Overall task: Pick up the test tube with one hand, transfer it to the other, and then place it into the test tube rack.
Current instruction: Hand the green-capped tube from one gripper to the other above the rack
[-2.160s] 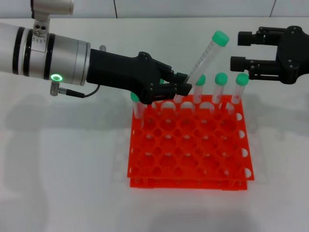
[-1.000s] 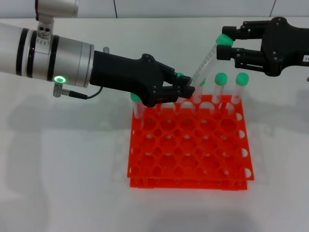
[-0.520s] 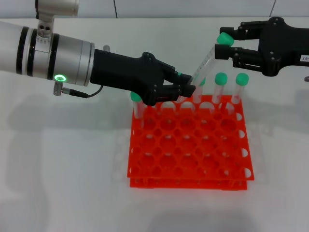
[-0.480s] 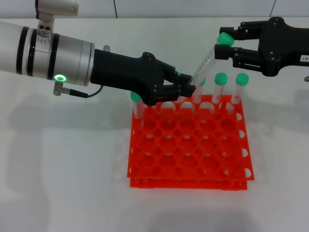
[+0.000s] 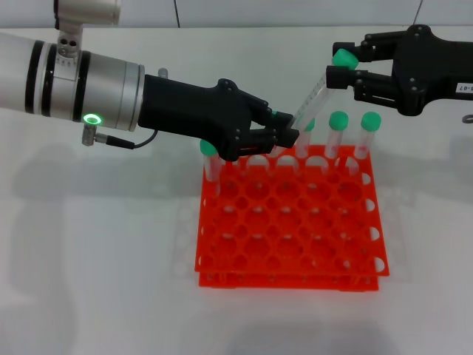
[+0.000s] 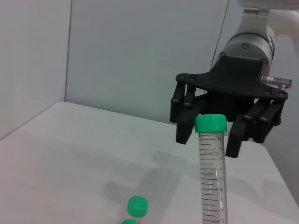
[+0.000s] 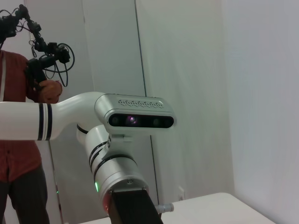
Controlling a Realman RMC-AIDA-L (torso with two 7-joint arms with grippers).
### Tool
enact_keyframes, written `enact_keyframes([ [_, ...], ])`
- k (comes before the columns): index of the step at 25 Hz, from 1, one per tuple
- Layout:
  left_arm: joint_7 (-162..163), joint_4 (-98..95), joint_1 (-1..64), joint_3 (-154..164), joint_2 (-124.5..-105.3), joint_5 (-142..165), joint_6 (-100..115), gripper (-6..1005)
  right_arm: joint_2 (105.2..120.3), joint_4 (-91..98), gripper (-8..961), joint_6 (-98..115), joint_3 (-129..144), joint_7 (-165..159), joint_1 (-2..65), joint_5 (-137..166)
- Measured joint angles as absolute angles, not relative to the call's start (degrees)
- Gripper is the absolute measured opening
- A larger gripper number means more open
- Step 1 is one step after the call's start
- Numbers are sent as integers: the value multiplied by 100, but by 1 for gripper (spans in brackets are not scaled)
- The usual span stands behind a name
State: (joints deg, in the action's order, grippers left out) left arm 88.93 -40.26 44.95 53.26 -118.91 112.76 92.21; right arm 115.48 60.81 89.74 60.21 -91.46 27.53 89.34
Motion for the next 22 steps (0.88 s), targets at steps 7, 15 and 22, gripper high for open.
enact_keyframes([
  [7, 8883, -4021, 4493, 5326, -11895, 11275, 9204, 204, 11548, 6081, 279, 8977, 6021, -9118, 2753, 8928],
  [15, 8868, -4013, 4494, 5326, -11900, 11268, 9194, 205, 11548, 6081, 278, 8973, 6021, -9110, 2788, 8923],
  [22, 8867, -4024, 4456, 5327, -11916, 11258, 9176, 205, 11548, 6083, 278, 8963, 6075, -9105, 2820, 8913],
])
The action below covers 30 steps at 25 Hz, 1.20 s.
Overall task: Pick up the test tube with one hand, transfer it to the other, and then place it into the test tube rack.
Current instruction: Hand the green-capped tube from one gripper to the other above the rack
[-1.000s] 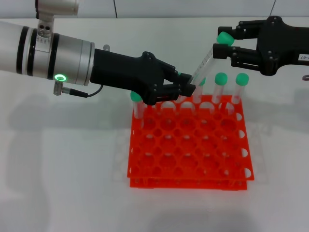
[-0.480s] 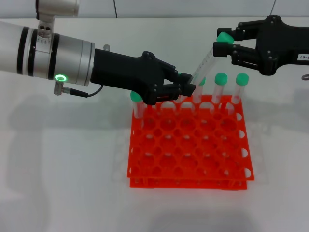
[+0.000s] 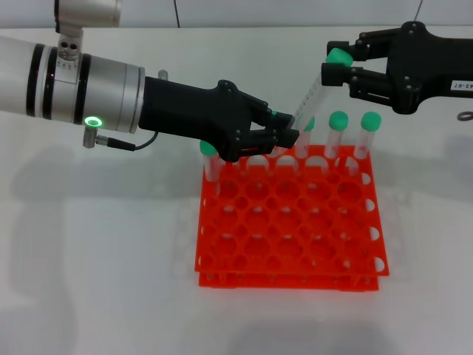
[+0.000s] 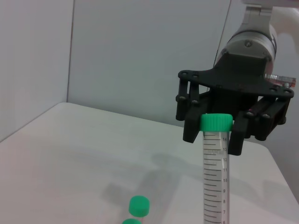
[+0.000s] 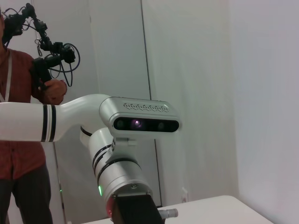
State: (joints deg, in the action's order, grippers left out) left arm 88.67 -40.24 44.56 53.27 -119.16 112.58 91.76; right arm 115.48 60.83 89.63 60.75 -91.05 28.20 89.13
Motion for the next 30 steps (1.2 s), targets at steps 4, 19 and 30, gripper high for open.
enact_keyframes([
  [4, 8863, -4024, 4448, 5328, -11917, 11232, 9169, 205, 11548, 6083, 277, 8961, 6085, -9105, 2824, 8905],
  [19, 8842, -4027, 4448, 5510, -11917, 11213, 9166, 280, 11548, 6108, 276, 8965, 6090, -9105, 2821, 8908],
  [30, 8985, -4018, 4444, 5481, -11913, 11103, 9167, 551, 11548, 6126, 274, 8965, 6091, -9105, 2816, 8912],
])
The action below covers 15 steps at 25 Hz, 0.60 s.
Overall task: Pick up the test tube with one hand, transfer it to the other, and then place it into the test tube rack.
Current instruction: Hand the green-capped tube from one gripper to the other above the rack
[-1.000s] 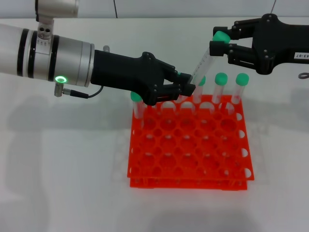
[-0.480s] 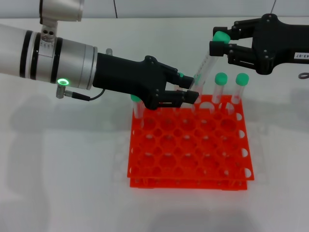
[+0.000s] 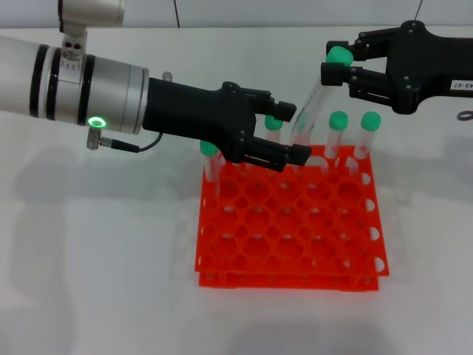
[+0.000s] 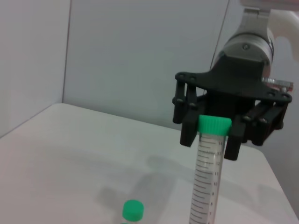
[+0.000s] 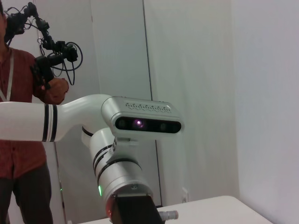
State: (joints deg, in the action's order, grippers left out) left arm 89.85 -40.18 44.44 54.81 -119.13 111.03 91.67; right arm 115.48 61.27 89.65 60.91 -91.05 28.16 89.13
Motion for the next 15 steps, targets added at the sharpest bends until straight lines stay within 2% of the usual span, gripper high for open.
enact_keyframes([
  [9, 9102, -4029, 4427, 5410, -11891, 10987, 9199, 893, 11548, 6134, 267, 8965, 6090, -9105, 2774, 8913],
  [15, 9105, -4066, 4361, 5450, -11895, 11009, 9214, 888, 11548, 6140, 268, 8974, 6090, -9106, 2774, 8912],
])
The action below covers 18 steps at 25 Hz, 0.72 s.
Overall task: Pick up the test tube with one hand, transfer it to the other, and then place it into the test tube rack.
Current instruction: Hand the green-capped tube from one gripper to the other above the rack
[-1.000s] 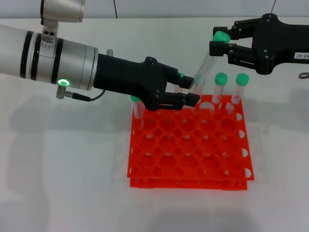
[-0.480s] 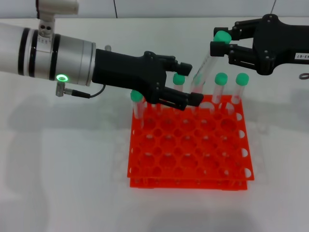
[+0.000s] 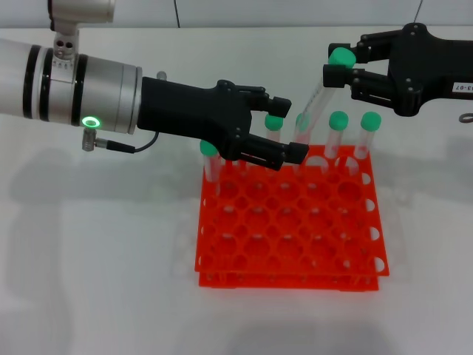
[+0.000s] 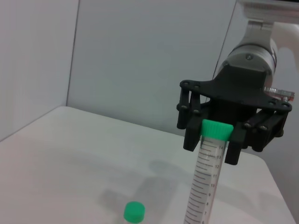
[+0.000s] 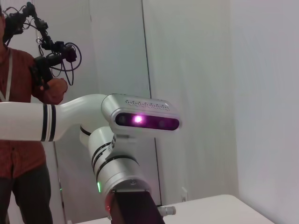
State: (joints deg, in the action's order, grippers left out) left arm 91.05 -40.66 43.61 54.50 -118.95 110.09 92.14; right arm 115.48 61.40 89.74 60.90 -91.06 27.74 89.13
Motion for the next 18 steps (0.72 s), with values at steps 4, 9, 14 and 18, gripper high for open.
enact_keyframes([
  [4, 9105, -4069, 4359, 5459, -11905, 11020, 9224, 888, 11548, 6147, 268, 8990, 6090, -9105, 2776, 8912],
  [9, 9110, -4069, 4359, 5467, -11900, 11001, 9235, 889, 11554, 6147, 266, 8991, 6090, -9105, 2777, 8912],
  [14, 9184, -4126, 4334, 5434, -11894, 10998, 9238, 889, 11557, 6147, 266, 8978, 6090, -9106, 2777, 8912],
  [18, 9298, -4400, 4200, 5462, -11888, 11016, 9265, 890, 11555, 6131, 266, 8969, 6091, -9106, 2775, 8912],
])
